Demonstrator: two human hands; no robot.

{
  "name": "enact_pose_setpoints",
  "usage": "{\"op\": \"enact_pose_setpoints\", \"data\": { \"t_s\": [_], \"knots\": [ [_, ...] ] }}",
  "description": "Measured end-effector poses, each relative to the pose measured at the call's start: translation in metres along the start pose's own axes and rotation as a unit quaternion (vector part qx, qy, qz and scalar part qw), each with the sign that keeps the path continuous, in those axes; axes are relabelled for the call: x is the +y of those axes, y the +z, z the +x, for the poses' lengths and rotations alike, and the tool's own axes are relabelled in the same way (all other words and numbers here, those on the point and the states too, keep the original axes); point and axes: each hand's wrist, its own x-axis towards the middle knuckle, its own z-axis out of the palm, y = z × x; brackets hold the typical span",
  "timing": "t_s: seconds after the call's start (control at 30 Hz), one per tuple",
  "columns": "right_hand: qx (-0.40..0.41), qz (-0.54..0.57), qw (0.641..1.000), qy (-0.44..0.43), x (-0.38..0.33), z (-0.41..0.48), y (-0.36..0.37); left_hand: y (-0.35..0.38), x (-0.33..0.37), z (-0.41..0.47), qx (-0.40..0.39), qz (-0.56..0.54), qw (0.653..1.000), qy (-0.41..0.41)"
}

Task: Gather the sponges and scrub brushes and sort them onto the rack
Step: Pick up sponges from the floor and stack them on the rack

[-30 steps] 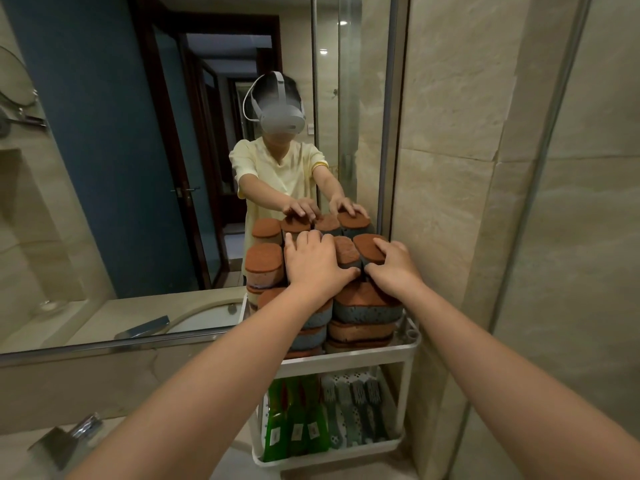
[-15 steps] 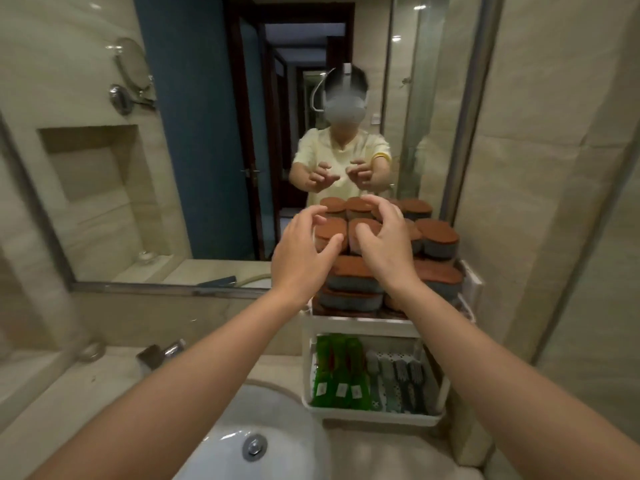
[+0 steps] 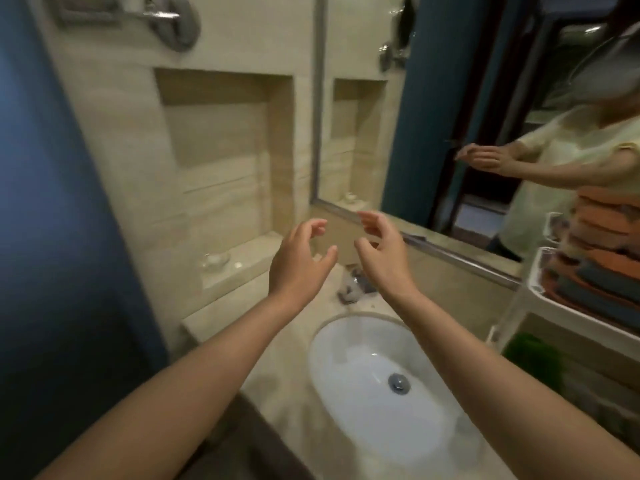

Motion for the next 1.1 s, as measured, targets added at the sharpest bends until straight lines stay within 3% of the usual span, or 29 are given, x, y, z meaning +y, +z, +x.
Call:
{"op": "enact_pose_setpoints", "data": {
  "t_s": [0.23, 0.43, 0.8, 1.1],
  "knots": [
    [-0.144, 0.066, 0.987, 0.002, -0.049, -0.077, 0.153, -0.151, -0.094, -0.073, 0.056, 0.070, 0.988, -0.126],
    [-0.287, 0.070, 0.955, 0.017, -0.079, -0.169, 0.249, -0.255, -0.151, -0.162, 0.103, 0.115, 0.967, -0.201],
    [-0.498, 0.059, 0.865, -0.020, -0.132, -0.329, 0.371, -0.386, -0.193, -0.337, 0.202, 0.165, 0.905, -0.336],
    [-0.644, 0.080, 0.758, -0.055, -0.175, -0.427, 0.443, -0.452, -0.198, -0.437, 0.314, 0.191, 0.831, -0.417]
  ]
}}
